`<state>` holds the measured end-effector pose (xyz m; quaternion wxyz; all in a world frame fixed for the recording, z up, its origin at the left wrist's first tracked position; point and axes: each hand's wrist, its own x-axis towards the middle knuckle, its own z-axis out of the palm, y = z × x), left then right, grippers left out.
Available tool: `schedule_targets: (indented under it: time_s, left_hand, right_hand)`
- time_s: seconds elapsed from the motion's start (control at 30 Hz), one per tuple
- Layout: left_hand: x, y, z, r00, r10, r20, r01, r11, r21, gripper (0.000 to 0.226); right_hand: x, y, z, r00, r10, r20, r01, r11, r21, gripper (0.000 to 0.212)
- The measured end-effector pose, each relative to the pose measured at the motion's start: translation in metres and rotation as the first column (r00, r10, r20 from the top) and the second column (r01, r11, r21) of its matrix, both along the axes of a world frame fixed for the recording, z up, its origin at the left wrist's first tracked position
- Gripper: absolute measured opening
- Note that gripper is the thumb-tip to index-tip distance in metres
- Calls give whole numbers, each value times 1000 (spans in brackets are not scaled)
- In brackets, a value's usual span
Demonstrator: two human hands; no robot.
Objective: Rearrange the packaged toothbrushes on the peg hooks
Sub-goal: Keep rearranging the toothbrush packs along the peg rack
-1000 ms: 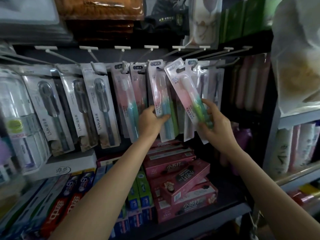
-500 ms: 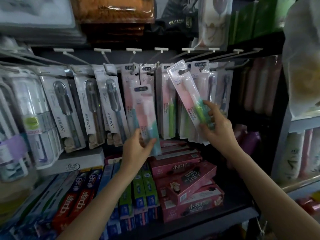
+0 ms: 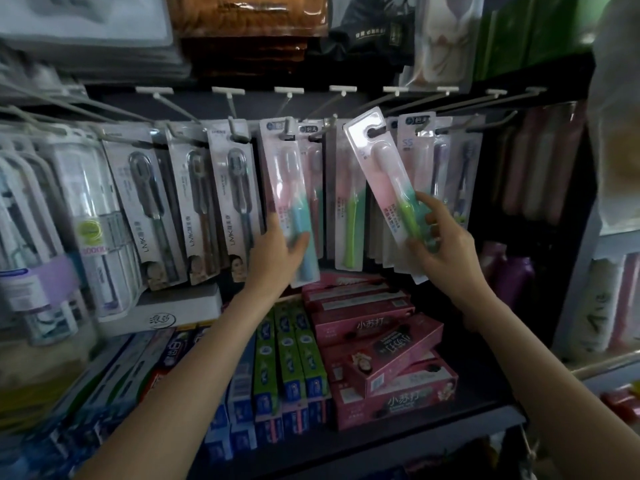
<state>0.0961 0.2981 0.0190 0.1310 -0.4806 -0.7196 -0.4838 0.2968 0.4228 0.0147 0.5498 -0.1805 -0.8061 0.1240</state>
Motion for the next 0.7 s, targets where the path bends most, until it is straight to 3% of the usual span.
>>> schedule_targets:
  time_s: [0.1, 0.17, 0.23, 0.3, 0.4, 0.5, 0.7]
  left_hand:
    - [-4, -5, -11, 984, 149, -99, -146, 989, 36, 57]
    - [2, -4, -18, 963, 228, -141, -193, 955, 227, 62]
    - [15, 1, -19, 948, 235, -214, -148, 922, 357, 51]
    - [28, 12, -18, 955, 115, -275, -29, 954, 298, 44]
    - [40, 39, -11, 988, -52, -144, 74, 986, 151, 50]
    - [44, 64, 1, 994, -70, 79, 61, 993, 104, 48]
    - [52, 84, 17, 988, 19, 155, -31, 996, 81, 25]
  right_hand:
    - [5, 1, 0, 1000, -1, -18, 1, 1000, -11, 59]
    - [7, 1, -2, 1000, 2, -21, -2, 1000, -5, 58]
    - [10, 1, -3, 1000, -8, -16, 8, 1000, -9, 58]
    - [13, 2, -3, 1000, -30, -8, 30, 1000, -4, 58]
    - [18, 4, -5, 999, -38, 6, 38, 999, -13, 57]
    - [26, 10, -9, 999, -41, 2, 41, 999, -8, 56]
    - [35, 14, -7, 999, -31, -15, 31, 999, -18, 58]
